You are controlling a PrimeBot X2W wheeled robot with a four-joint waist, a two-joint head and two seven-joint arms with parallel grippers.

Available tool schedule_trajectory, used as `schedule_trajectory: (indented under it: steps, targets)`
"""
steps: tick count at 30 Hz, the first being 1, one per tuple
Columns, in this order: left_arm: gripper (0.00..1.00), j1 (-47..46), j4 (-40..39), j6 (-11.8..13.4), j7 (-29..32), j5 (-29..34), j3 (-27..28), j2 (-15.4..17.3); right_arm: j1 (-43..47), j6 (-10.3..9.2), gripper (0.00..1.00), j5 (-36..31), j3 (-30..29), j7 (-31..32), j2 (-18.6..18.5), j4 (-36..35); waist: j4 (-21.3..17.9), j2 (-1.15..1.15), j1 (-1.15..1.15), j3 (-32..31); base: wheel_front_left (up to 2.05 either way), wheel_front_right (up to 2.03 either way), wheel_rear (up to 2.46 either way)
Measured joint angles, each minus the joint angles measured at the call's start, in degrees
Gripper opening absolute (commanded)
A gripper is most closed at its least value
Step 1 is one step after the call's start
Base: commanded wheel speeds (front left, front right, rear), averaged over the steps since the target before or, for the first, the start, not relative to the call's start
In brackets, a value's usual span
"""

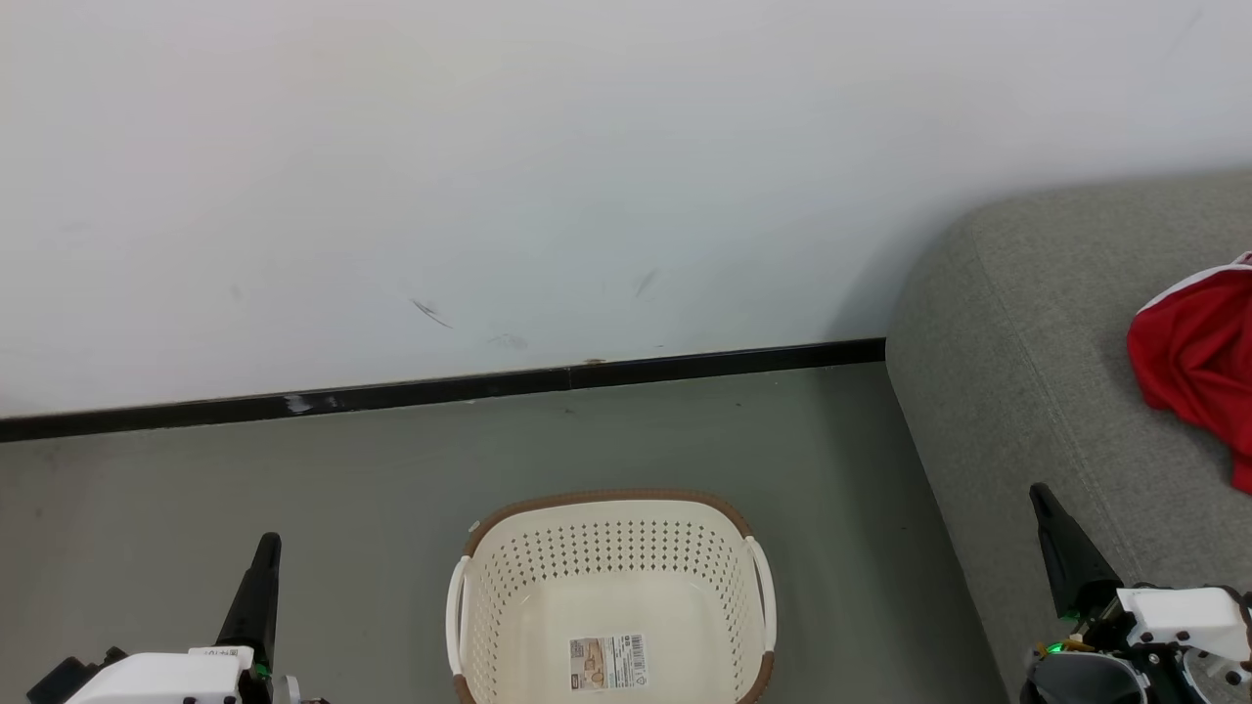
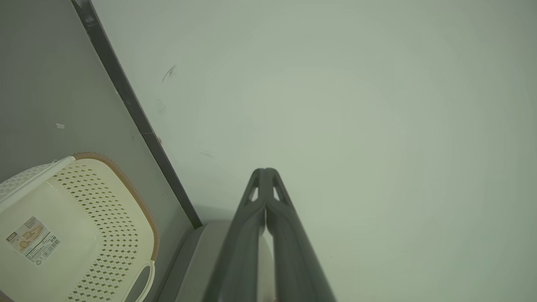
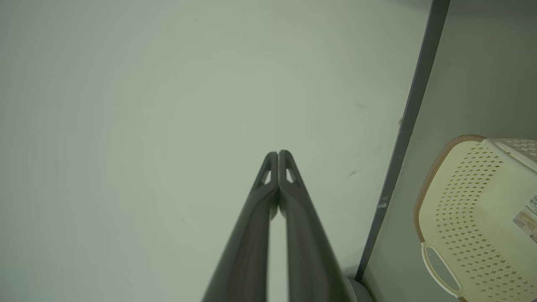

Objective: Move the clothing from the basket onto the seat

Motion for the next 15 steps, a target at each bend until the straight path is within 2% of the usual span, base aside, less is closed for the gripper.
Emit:
schedule_trajectory:
  steps: [15]
  targets:
    - [0.0,0.0,0.0,0.0,0.0,0.0,0.0,0.0,0.0,0.0,0.0,0.0,0.0,0.0,0.0,0.0,0.0,0.0,0.0,0.0,0.0,0.0,0.0]
